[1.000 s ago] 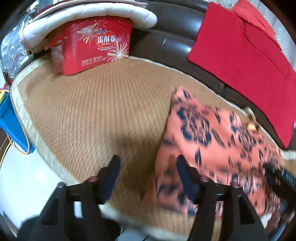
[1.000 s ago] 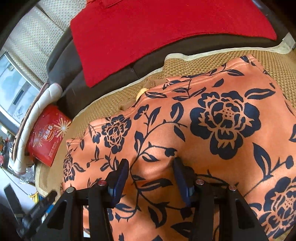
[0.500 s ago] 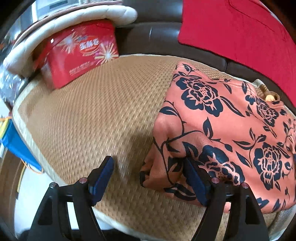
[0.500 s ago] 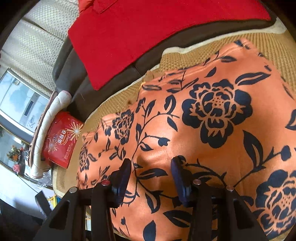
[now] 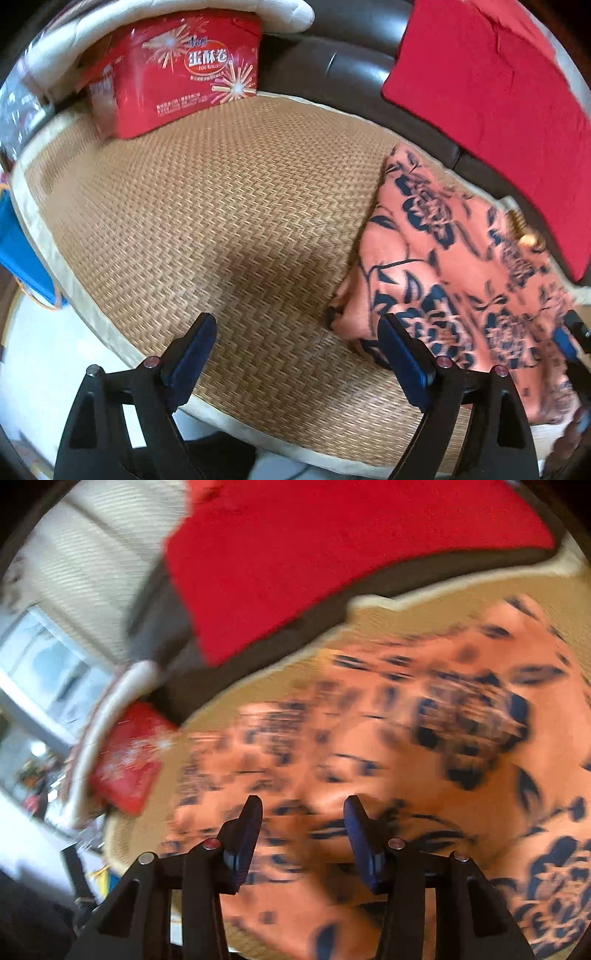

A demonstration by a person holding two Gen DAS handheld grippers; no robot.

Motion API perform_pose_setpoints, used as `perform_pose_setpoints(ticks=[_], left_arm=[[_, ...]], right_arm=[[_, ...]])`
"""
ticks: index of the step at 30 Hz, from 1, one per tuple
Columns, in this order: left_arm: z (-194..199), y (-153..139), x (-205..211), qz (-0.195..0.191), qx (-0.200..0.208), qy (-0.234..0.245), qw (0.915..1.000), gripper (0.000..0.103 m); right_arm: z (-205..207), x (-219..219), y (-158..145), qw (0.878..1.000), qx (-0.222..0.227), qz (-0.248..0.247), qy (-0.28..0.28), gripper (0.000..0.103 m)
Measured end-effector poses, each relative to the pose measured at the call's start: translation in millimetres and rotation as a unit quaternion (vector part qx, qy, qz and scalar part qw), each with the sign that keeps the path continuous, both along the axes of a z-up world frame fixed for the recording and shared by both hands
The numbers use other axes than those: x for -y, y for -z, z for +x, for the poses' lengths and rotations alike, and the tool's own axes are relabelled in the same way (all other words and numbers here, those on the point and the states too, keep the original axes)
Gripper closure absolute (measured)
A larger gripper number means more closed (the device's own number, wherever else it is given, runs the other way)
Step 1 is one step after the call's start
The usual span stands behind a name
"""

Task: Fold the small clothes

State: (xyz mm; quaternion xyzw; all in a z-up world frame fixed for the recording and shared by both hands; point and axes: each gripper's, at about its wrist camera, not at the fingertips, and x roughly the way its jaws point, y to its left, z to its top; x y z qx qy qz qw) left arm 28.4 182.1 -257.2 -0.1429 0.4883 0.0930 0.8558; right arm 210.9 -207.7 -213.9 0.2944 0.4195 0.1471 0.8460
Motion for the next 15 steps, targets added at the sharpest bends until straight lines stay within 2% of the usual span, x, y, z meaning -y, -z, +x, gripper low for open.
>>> perform_pose_setpoints(ticks=[3,5,7,8,9,11,12,15], left_arm=[[7,9,-2,-0.044,-0.013,0.0,0.9989,0.013],[16,17,-3,-0.061,-0.011,0.0,0.9981,0.015],[21,21,0,-0.059,-0.006,0.003,0.9982,0.019],[23,19,5,-0.053,0.006,0.013,0.9985,0.026],[25,17,10,-0.052,0.016,0.029,0.9981,0.044],[32,17,19,-0.056,0.015,0.058,0.9966,0.062],[35,17,19,-0.05,0.015,0.056,0.9971,0.062],[38,20,16,-0.057,0.017,0.044,0.9972,0.061]], right_arm=[[2,-26,-4,0.997,0.015,0.041,-0.065,0.053],[5,-44,9,0.993,-0.014,0.07,-0.093,0.055],[11,-57,28,0.988,-0.052,0.102,-0.105,0.06],[13,-63,37,0.985,-0.072,0.11,-0.111,0.062],[15,-69,46,0.984,-0.093,0.102,-0.115,0.065],[18,-78,64,0.983,-0.138,0.054,-0.112,0.08],[19,-79,67,0.983,-0.144,0.046,-0.107,0.085],[21,-73,70,0.98,-0.15,0.066,-0.109,0.086]])
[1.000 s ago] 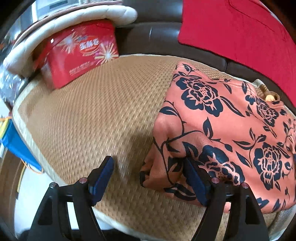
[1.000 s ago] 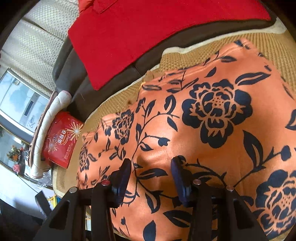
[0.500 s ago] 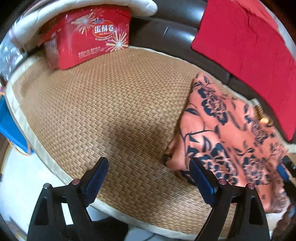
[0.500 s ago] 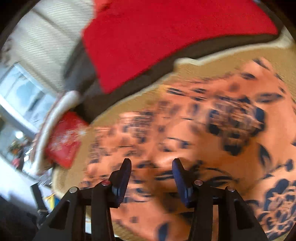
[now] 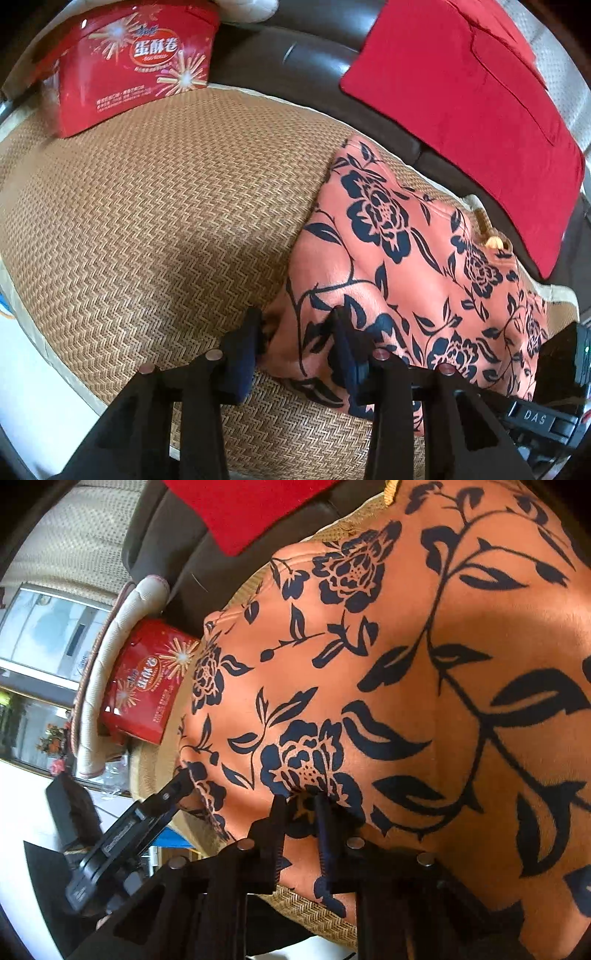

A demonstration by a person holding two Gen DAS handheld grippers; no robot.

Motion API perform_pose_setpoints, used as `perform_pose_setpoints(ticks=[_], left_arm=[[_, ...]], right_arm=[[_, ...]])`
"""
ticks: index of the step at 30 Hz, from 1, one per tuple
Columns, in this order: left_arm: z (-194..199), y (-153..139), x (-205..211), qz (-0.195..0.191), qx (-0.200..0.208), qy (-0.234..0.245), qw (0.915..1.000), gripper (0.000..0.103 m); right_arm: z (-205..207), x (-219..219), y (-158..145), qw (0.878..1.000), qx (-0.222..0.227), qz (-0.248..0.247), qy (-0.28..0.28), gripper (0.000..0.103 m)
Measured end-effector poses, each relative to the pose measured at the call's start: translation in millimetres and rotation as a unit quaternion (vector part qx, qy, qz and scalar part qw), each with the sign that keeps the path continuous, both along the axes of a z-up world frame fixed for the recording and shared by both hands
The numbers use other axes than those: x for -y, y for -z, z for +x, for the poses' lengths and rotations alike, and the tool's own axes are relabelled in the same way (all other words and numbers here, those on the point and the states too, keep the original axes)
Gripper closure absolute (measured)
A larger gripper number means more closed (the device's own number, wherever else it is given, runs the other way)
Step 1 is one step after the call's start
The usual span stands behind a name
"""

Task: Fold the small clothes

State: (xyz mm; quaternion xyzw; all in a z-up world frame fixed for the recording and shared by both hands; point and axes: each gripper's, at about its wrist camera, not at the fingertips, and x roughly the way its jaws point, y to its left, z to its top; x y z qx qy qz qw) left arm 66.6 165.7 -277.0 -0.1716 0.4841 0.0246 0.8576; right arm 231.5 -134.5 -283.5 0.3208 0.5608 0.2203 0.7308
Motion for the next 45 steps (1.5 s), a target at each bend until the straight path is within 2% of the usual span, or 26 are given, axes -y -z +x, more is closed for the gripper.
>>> perform_pose_setpoints(ticks=[1,2,3,4,5,7,8,10,12,14,17,19,20,21,22,23,26,27,28,29,32,35,39,42,45], left_arm=[[-2,-1,-1,-0.002,0.003,-0.004,1.0,0.06],[-5,-2,-1,0.005,0.004,-0.01,0.9999,0.052],[-9,-2,-2,0.012,0.004,-0.015,0.9998,0.038],[-10,-1,-1,0.014,0.007,-0.017,0.9997,0.032],[-10,0,1,0.01,0.012,-0.013,0.9998,0.028],[-6,2,6,0.007,0.014,-0.001,0.9999,0.028],[-4,2,9,0.003,0.02,0.007,0.9998,0.028],[1,5,10,-0.012,0.025,0.013,0.9995,0.046],[7,7,9,-0.017,0.023,0.011,0.9995,0.068],[8,5,6,-0.033,0.023,0.013,0.9991,0.071],[7,4,6,-0.03,0.033,0.014,0.9989,0.071],[7,5,5,-0.043,0.037,0.013,0.9983,0.057],[7,6,4,-0.059,0.036,0.012,0.9975,0.038],[7,6,2,-0.082,0.043,0.015,0.9955,0.03],[8,7,2,-0.088,0.046,0.016,0.9949,0.03],[9,5,5,-0.087,0.048,0.021,0.9949,0.03],[11,5,14,-0.062,0.04,0.037,0.9966,0.061],[11,3,16,-0.056,0.04,0.039,0.9968,0.066],[10,0,18,-0.054,0.046,0.042,0.9966,0.069],[10,-3,21,-0.05,0.051,0.046,0.9963,0.072],[8,-24,41,-0.018,0.08,0.074,0.9939,0.076],[5,-56,77,-0.004,0.117,0.125,0.9852,0.081],[-1,-86,136,0.011,0.144,0.206,0.9679,0.091],[-4,-91,198,0.012,0.145,0.282,0.9482,0.097],[-10,-78,256,0.028,0.131,0.345,0.9291,0.097]], right_arm=[[0,2,1,1.0,0.0,0.001,-0.002,0.087],[-1,3,1,1.0,0.003,-0.002,-0.005,0.087],[-1,2,0,1.0,0.005,-0.004,-0.008,0.087],[-1,4,1,1.0,0.005,-0.005,-0.011,0.087],[-1,6,2,1.0,0.004,-0.005,-0.012,0.087],[-1,4,3,1.0,0.001,-0.005,-0.012,0.087],[0,0,4,1.0,0.001,-0.006,-0.012,0.087],[0,-3,2,1.0,0.003,-0.006,-0.014,0.087],[0,-3,0,1.0,0.007,-0.002,-0.016,0.087],[0,-4,-4,1.0,0.012,0.008,-0.014,0.087],[-2,2,-17,0.999,0.039,0.011,-0.007,0.082],[-4,10,-33,0.997,0.071,0.0,0.005,0.082],[-4,13,-38,0.997,0.081,0.0,0.011,0.082],[-5,18,-44,0.996,0.09,0.002,0.018,0.082],[-5,24,-50,0.995,0.099,0.006,0.027,0.082],[-6,32,-55,0.994,0.104,0.011,0.038,0.082],[-5,52,-57,0.993,0.092,0.03,0.068,0.074],[-6,59,-56,0.993,0.084,0.035,0.078,0.06],[-6,66,-55,0.992,0.076,0.039,0.089,0.032],[-8,75,-54,0.991,0.071,0.045,0.104,0.026],[-14,97,-58,0.988,0.078,0.056,0.122,0.027],[-20,117,-61,0.985,0.08,0.039,0.15,0.027],[-29,156,-65,0.977,0.085,0.057,0.186,0.027],[-37,184,-67,0.97,0.093,0.077,0.213,0.027],[-43,207,-64,0.961,0.091,0.114,0.236,0.027]])
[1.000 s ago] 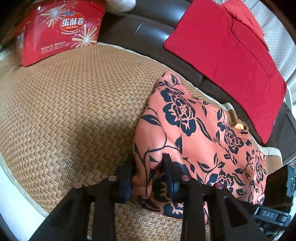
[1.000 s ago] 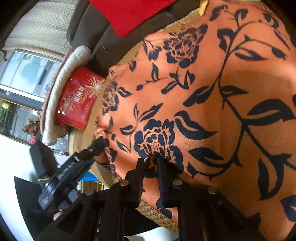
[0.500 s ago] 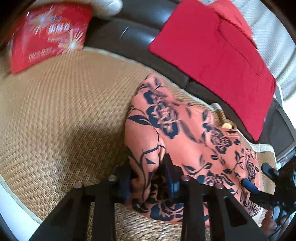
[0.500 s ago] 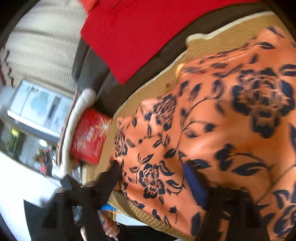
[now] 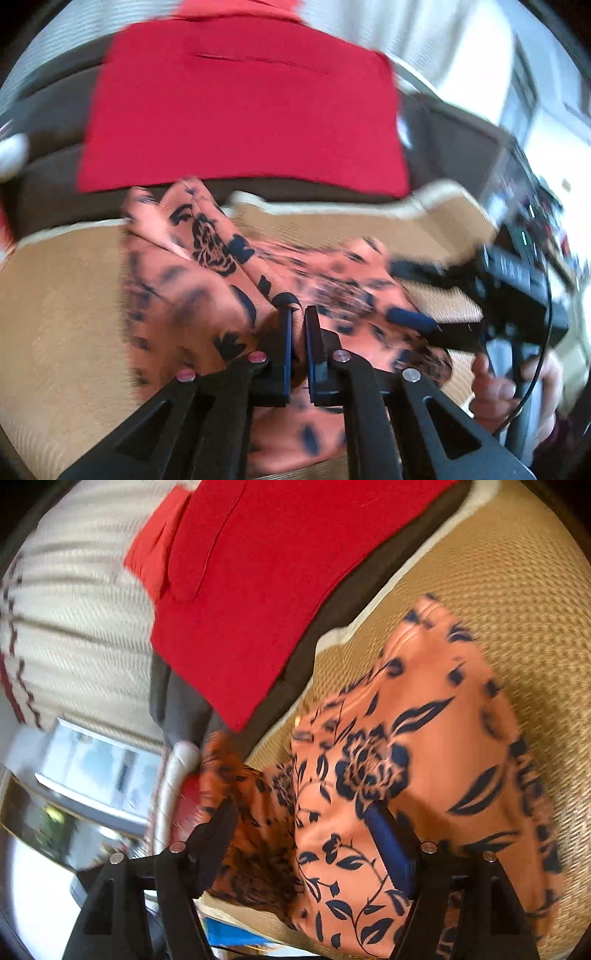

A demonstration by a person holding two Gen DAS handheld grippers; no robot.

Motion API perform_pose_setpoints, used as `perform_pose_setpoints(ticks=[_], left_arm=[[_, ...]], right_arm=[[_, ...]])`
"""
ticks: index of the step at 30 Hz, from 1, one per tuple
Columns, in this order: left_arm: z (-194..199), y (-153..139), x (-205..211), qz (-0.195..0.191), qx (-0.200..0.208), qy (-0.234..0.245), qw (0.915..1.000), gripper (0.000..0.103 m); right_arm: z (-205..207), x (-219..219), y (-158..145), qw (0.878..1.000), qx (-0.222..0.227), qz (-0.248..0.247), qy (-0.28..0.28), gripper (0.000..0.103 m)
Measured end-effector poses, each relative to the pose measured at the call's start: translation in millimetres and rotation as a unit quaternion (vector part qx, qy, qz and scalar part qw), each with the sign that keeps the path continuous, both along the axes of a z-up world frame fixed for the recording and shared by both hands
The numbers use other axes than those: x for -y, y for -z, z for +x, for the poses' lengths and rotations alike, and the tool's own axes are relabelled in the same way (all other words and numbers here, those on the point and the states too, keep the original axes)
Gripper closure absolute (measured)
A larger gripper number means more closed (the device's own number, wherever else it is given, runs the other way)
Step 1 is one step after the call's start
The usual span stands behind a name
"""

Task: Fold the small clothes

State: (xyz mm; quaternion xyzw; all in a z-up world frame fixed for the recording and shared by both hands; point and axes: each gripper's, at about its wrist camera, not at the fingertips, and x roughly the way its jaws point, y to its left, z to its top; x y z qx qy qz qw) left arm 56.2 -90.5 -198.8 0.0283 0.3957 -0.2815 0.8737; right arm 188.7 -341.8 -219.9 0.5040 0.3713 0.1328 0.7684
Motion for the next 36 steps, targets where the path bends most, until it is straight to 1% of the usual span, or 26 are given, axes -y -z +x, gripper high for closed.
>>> perform_pose_setpoints(ticks=[1,2,4,5,7,8,9,10,11,13,14,15,16,18,19,20,21,24,25,27,28,31,33,34,35,36], left_arm=[[-2,5,10,0.011,-0.003,0.007,0.9999,0.096],[-4,7,12,0.009,-0.011,0.012,0.9998,0.096],[-9,9,-2,-0.016,-0.026,0.019,0.9994,0.096],[-14,8,-13,-0.022,-0.023,0.016,0.9994,0.092],[-26,3,-43,-0.023,0.002,-0.003,0.9997,0.069],[-31,0,-55,-0.022,0.017,-0.016,0.9995,0.041],[-37,0,-68,-0.022,0.033,-0.029,0.9988,0.024],[-42,0,-78,-0.022,0.049,-0.038,0.9978,0.023],[-43,3,-82,-0.015,0.055,-0.043,0.9975,0.023],[-40,13,-87,0.007,0.052,-0.046,0.9975,0.023],[-40,17,-87,0.016,0.06,-0.044,0.9971,0.023],[-38,25,-84,0.036,0.072,-0.042,0.9959,0.023],[-33,34,-80,0.059,0.069,-0.04,0.9951,0.023],[-20,59,-70,0.104,0.035,-0.026,0.9936,0.023],[-18,67,-66,0.119,0.034,-0.023,0.992,0.024],[-19,75,-60,0.146,0.044,-0.02,0.9882,0.026],[-19,78,-57,0.156,0.049,-0.018,0.9864,0.032],[-19,76,-57,0.155,0.058,-0.024,0.9859,0.044],[-18,75,-57,0.161,0.063,-0.024,0.9846,0.045],[-17,72,-53,0.179,0.086,-0.026,0.9798,0.045],[-15,71,-48,0.186,0.096,-0.026,0.9775,0.045],[-11,68,-30,0.205,0.122,-0.018,0.971,0.045],[-11,67,-21,0.211,0.131,-0.007,0.9687,0.045],[-10,67,-19,0.209,0.129,-0.001,0.9694,0.045],[-10,69,-17,0.206,0.126,0.006,0.9704,0.048],[-8,71,-15,0.205,0.124,0.011,0.9707,0.056]], right_arm=[[-1,8,3,1.0,0.0,0.019,0.007,0.027],[-1,12,4,1.0,0.0,0.029,0.008,0.027],[3,12,4,0.999,0.003,0.048,0.003,0.027],[6,10,3,0.998,0.007,0.056,-0.008,0.027],[13,0,1,0.998,0.01,0.055,-0.033,0.027],[18,-9,-1,0.998,0.007,0.046,-0.048,0.027],[21,-15,-2,0.998,0.004,0.038,-0.056,0.027],[26,-24,-1,0.998,0.0,0.03,-0.062,0.027],[31,-33,0,0.997,-0.006,0.029,-0.068,0.027],[40,-51,2,0.996,-0.008,0.033,-0.083,0.027],[46,-64,3,0.995,-0.008,0.032,-0.094,0.027],[53,-77,3,0.994,-0.009,0.029,-0.104,0.027],[57,-86,3,0.994,-0.01,0.028,-0.109,0.027],[69,-112,2,0.991,-0.01,0.027,-0.134,0.027],[71,-125,3,0.989,-0.012,0.022,-0.144,0.027],[79,-140,3,0.988,-0.016,0.008,-0.153,0.027],[85,-150,3,0.987,-0.018,-0.002,-0.159,0.027],[114,-174,6,0.981,-0.028,-0.015,-0.19,0.027],[131,-181,8,0.978,-0.04,-0.03,-0.204,0.027],[156,-187,13,0.971,-0.069,-0.041,-0.226,0.027],[160,-186,16,0.968,-0.076,-0.043,-0.235,0.027],[191,-195,15,0.954,-0.102,-0.057,-0.276,0.026],[207,-201,5,0.947,-0.103,-0.076,-0.295,0.026],[216,-210,-5,0.94,-0.094,-0.09,-0.315,0.026],[221,-215,-9,0.935,-0.092,-0.098,-0.329,0.025],[226,-222,-15,0.927,-0.093,-0.11,-0.345,0.024]])
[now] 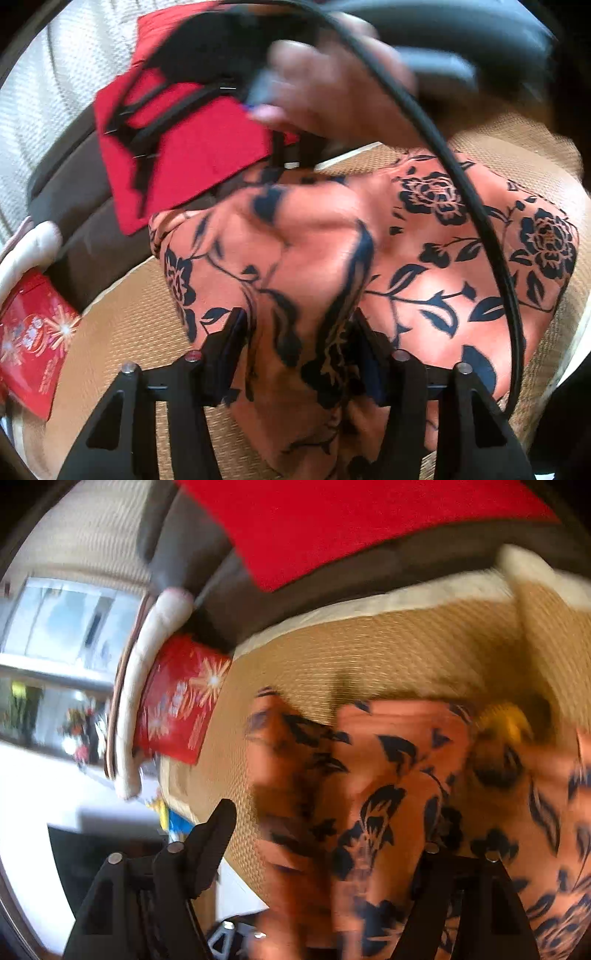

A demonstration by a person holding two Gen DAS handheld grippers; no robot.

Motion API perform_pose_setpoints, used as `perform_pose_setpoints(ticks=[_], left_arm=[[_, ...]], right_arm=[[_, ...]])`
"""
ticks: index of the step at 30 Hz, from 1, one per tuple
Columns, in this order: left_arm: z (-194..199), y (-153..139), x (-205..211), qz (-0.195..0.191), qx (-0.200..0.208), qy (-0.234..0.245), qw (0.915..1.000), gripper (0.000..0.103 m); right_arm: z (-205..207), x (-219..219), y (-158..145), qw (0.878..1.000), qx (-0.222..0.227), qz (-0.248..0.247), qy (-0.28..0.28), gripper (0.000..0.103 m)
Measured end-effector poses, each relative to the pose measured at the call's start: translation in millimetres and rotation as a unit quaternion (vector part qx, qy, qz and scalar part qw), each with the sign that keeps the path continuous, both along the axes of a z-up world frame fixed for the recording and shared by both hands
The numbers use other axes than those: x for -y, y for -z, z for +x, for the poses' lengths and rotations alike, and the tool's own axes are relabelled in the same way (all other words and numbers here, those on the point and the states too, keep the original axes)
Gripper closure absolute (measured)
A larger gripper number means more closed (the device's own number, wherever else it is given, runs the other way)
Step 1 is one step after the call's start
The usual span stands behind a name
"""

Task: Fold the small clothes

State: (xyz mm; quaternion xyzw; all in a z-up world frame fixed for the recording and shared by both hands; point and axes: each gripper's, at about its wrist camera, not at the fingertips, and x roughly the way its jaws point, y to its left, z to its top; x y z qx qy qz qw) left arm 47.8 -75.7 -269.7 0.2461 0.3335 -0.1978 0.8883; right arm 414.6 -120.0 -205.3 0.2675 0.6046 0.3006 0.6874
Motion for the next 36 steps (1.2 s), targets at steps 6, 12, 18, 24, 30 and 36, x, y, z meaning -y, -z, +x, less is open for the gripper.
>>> perform_pose_setpoints(ticks=[6,12,18,24,30,36], left_arm=[[-7,1,7,0.002,-0.007,0.027,0.9996,0.074],[-11,-12,-3,-0.041,-0.01,0.044,0.9981,0.079],[-48,-44,12,-0.124,0.029,0.129,0.9834,0.08],[-67,-71,23,-0.255,-0.017,0.23,0.9391,0.08],[-41,-67,21,-0.259,-0.051,0.204,0.9427,0.073],[0,-62,-18,-0.295,-0.059,0.091,0.9493,0.055]], right_arm=[[20,-37,11,0.992,-0.004,-0.115,-0.056,0.028],[0,-37,7,0.986,0.047,-0.148,-0.053,0.08],[-55,36,-47,0.985,0.111,-0.125,0.046,0.082],[-120,146,-79,0.969,0.142,-0.116,0.163,0.082],[-136,216,4,0.962,0.074,-0.059,0.257,0.077],[-150,215,35,0.958,0.049,-0.048,0.28,0.076]])
